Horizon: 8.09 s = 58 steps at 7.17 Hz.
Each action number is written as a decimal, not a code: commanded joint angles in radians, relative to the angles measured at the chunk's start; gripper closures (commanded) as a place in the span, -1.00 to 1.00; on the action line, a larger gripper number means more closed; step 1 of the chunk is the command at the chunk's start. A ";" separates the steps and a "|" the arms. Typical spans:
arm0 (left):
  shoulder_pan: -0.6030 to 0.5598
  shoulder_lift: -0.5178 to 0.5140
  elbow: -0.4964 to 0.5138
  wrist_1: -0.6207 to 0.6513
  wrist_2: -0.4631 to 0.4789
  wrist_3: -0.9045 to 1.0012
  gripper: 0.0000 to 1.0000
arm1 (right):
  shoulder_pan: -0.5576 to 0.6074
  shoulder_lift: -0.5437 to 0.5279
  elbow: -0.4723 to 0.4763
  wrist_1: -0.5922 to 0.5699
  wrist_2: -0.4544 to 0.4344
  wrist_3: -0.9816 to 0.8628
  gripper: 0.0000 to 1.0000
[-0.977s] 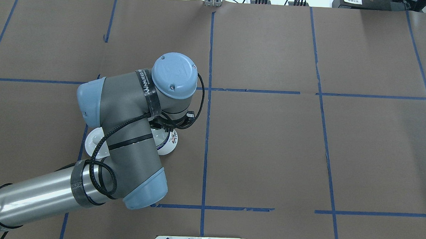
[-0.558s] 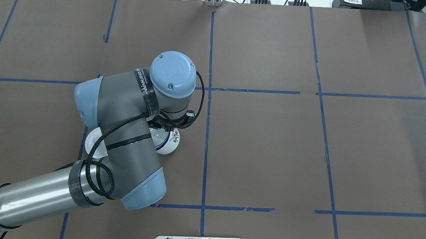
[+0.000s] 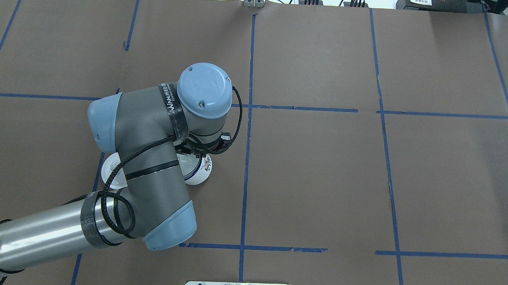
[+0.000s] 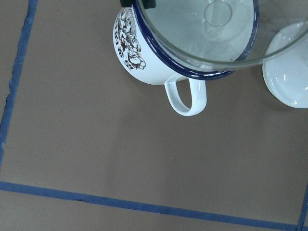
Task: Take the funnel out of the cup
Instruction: 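Lower the left gripper and grasp the funnel's rim, then lift the funnel out of the mug with the left gripper, then set the funnel down farther from the robot and open the left gripper, then move the left gripper down to the white lid beside the mug, then grasp the white lid's knob with the left gripper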
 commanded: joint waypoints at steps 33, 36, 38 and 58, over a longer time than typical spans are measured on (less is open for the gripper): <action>-0.281 0.132 0.593 -1.242 0.501 -0.794 -0.31 | 0.000 0.000 0.000 0.000 0.000 0.000 -1.00; -0.294 0.135 0.494 -1.239 0.445 -0.655 -1.00 | 0.000 0.000 0.000 0.000 0.000 0.000 -1.00; -0.311 0.216 0.307 -1.225 0.331 -0.567 -1.00 | 0.000 0.000 0.000 0.000 0.000 0.000 -1.00; -0.068 0.632 -0.150 -0.676 -0.091 0.016 -1.00 | 0.000 0.000 0.000 0.000 0.000 0.000 -1.00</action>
